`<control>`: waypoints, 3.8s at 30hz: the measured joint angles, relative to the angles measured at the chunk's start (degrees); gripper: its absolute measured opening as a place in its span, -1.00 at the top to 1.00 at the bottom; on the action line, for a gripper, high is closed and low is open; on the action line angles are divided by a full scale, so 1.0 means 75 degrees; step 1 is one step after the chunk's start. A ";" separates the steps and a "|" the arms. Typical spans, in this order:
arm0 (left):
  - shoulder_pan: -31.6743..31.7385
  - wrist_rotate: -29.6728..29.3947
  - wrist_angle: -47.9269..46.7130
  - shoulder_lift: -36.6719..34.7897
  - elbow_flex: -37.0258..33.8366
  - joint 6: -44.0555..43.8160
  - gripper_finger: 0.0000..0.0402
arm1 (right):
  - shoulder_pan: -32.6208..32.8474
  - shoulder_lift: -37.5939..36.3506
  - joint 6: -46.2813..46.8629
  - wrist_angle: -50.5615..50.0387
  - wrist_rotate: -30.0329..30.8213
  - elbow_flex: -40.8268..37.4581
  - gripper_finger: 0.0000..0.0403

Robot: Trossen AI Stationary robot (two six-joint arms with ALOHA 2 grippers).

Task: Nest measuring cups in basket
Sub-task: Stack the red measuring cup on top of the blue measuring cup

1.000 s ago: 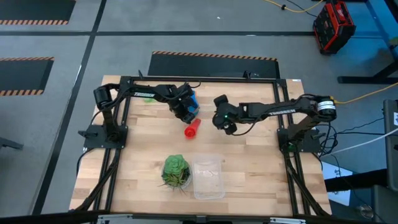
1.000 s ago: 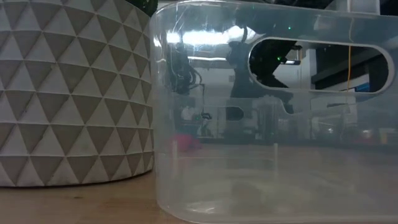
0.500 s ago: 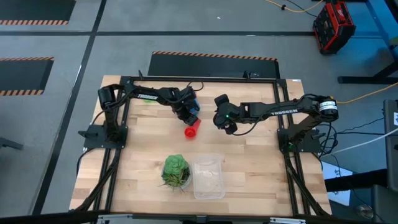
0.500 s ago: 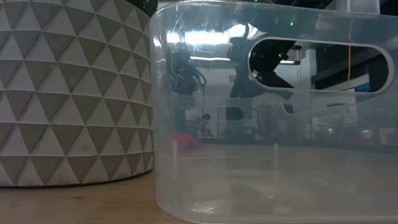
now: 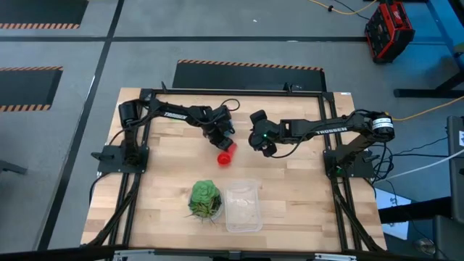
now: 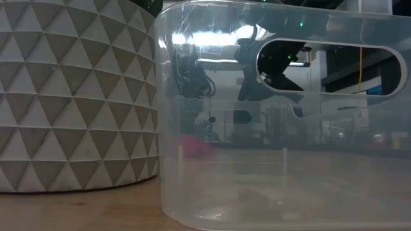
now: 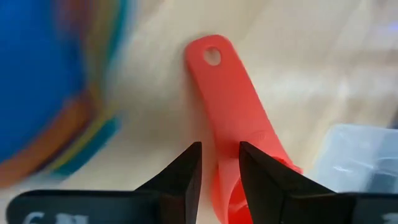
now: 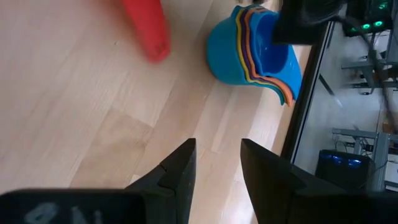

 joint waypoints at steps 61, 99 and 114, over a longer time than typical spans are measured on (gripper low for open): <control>-0.0037 0.1090 0.0876 0.0270 -0.0017 -0.0337 0.51 | -0.0434 0.2567 0.0800 0.5965 -0.2867 -0.1609 0.35; -0.0172 0.1334 0.0890 0.0253 -0.0015 -0.0365 0.89 | -0.0431 0.2576 0.0790 0.6436 -0.2873 -0.1606 0.35; -0.0175 0.1379 0.0888 0.0253 -0.0012 -0.0366 0.91 | -0.0431 0.2576 0.0789 0.6432 -0.2864 -0.1606 0.35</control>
